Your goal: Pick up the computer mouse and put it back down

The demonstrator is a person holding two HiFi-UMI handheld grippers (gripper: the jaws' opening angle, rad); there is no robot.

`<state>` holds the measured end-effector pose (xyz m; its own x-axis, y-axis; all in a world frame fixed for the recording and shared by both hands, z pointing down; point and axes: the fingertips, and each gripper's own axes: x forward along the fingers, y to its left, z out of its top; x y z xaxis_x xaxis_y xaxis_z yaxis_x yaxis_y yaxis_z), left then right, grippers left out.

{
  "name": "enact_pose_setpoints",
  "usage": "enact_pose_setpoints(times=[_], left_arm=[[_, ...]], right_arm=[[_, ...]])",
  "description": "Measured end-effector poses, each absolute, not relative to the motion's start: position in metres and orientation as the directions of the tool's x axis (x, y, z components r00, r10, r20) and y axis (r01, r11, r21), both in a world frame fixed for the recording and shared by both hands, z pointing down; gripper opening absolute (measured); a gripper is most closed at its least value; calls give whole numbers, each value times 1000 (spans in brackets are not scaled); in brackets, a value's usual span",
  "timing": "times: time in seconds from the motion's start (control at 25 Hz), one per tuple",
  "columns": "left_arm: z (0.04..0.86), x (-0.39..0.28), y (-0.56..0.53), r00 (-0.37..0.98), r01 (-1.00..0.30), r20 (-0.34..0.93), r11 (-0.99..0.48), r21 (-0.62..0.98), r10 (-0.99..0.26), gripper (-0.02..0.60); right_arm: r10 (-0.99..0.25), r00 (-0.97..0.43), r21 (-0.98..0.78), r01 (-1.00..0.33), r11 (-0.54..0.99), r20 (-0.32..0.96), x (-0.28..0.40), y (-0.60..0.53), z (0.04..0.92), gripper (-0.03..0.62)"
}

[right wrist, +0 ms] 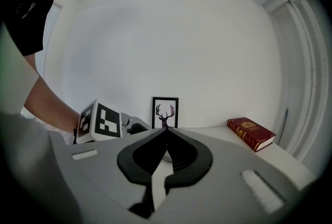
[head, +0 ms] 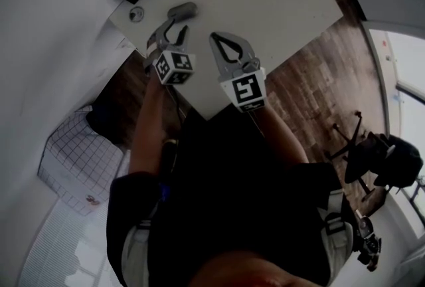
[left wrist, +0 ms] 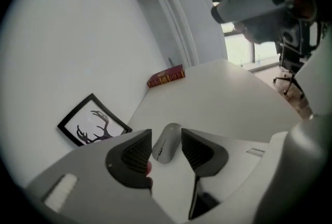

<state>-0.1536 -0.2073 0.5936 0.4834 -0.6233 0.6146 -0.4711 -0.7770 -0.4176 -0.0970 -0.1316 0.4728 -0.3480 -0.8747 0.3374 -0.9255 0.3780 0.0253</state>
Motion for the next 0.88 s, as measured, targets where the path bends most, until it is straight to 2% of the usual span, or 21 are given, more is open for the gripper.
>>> enact_pose_setpoints(times=[0.2, 0.52, 0.72, 0.88], left_arm=[[619, -151, -216, 425, -364, 680, -801, -476, -597, 240], [655, -146, -233, 375, -231, 732, -822, -520, -569, 275], [671, -143, -237, 343, -146, 793, -862, -485, -504, 330], [681, -142, -246, 321, -95, 826, -884, -458, -463, 342]], right_arm=[[-868, -341, 12, -929, 369, 361, -90, -130, 481, 14], [-870, -316, 12, -938, 346, 378, -72, -133, 490, 14], [-870, -300, 11, -944, 330, 391, -63, -132, 496, 14], [-872, -295, -1, -947, 320, 391, -61, -135, 496, 14]])
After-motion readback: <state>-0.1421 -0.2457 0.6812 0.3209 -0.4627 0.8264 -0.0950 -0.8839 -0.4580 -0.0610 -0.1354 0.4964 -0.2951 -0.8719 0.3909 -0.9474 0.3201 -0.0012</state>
